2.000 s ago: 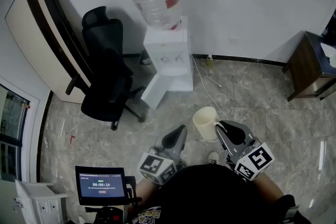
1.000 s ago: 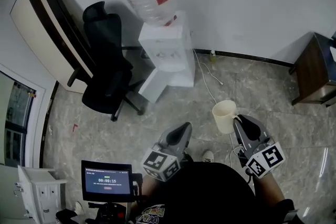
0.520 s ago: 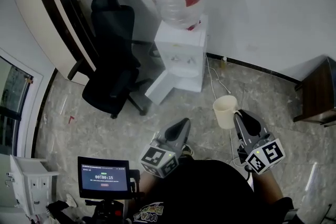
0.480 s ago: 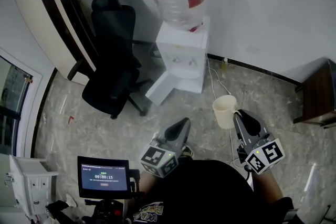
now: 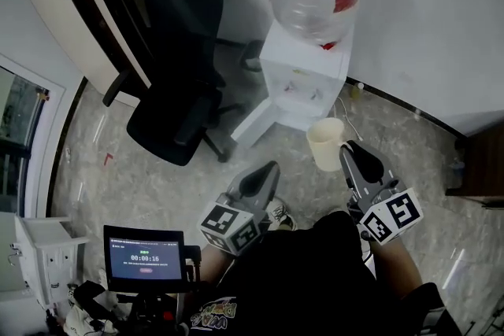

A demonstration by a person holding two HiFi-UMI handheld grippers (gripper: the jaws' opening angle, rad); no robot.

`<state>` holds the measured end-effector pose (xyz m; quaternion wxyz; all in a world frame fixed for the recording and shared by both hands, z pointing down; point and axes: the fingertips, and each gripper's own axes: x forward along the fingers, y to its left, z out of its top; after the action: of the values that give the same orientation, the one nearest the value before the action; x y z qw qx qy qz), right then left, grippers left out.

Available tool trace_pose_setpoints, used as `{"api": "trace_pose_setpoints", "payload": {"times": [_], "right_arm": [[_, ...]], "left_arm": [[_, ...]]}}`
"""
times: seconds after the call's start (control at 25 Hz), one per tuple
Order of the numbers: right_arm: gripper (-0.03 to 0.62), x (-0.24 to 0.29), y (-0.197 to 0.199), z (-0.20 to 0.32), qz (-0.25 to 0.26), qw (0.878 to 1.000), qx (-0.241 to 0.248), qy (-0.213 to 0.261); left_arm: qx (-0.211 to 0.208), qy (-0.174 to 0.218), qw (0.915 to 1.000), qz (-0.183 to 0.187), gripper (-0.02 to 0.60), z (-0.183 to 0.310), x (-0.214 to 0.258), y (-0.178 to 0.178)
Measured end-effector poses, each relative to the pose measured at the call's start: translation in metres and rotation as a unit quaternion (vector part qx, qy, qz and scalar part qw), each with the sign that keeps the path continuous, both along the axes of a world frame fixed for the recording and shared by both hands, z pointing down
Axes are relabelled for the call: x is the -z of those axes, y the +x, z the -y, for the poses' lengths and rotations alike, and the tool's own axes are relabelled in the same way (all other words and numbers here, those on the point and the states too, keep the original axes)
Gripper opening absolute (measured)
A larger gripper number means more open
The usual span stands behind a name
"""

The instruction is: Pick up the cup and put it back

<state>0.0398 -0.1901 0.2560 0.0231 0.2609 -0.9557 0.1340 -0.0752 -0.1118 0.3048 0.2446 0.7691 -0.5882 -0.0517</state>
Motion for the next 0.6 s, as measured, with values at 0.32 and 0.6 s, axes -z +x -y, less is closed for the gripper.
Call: {"api": "trace_pose_setpoints", "payload": {"times": [0.32, 0.6], "right_arm": [[0.054, -0.021, -0.046, 0.044, -0.011, 0.994, 0.108, -0.028], [0.054, -0.046, -0.068, 0.1, -0.026, 0.967, 0.251, -0.032]], "left_arm": [[0.092, -0.027, 0.9954, -0.004, 0.005, 0.025, -0.015, -0.02], [0.205, -0.031, 0.9781, 0.017, 0.005, 0.063, -0.02, -0.006]]}}
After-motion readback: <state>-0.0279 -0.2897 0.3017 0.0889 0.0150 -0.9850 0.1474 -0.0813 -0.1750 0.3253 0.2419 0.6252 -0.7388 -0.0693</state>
